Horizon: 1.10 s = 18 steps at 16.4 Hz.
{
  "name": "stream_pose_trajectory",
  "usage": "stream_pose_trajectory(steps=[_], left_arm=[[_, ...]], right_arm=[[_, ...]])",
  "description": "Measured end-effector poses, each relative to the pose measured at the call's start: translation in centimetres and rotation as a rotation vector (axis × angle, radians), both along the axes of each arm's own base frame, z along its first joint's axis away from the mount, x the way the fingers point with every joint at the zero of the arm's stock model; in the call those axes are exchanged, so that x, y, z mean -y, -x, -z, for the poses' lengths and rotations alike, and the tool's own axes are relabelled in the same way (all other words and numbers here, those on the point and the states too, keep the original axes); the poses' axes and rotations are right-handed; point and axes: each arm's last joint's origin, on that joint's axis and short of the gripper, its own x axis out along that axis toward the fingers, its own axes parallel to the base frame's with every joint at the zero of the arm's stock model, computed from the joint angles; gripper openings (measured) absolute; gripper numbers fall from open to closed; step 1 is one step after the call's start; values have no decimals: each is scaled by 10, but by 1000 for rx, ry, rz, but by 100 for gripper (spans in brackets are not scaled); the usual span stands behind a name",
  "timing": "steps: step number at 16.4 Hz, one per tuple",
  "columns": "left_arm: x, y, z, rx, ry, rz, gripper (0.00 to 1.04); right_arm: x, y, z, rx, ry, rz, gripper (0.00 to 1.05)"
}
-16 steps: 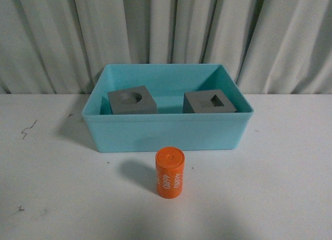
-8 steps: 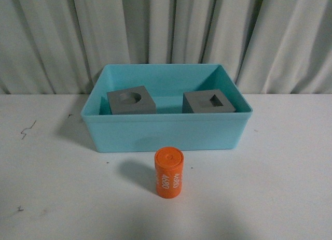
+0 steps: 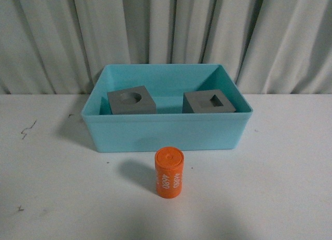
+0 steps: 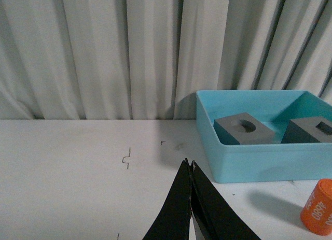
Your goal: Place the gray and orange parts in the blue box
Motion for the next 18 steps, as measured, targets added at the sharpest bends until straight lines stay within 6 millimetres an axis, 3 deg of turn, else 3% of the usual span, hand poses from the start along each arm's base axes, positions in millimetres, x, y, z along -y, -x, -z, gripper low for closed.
stream_pose_trajectory(steps=[6, 9, 11, 12, 13, 18], left_arm=[[0, 11, 3, -12, 0, -1, 5], [0, 11, 3, -9, 0, -1, 43], [0, 11, 3, -9, 0, 0, 65], [0, 11, 3, -8, 0, -1, 75], [0, 11, 3, -8, 0, -1, 83], [0, 11, 3, -8, 0, -1, 95]], right_arm=[[0, 0, 0, 0, 0, 0, 98], [0, 0, 0, 0, 0, 0, 98], [7, -10, -4, -317, -68, 66, 98], [13, -27, -20, -326, -83, 70, 98], [14, -39, -33, -297, -76, 23, 98], [12, -62, -56, -241, -40, -83, 98]])
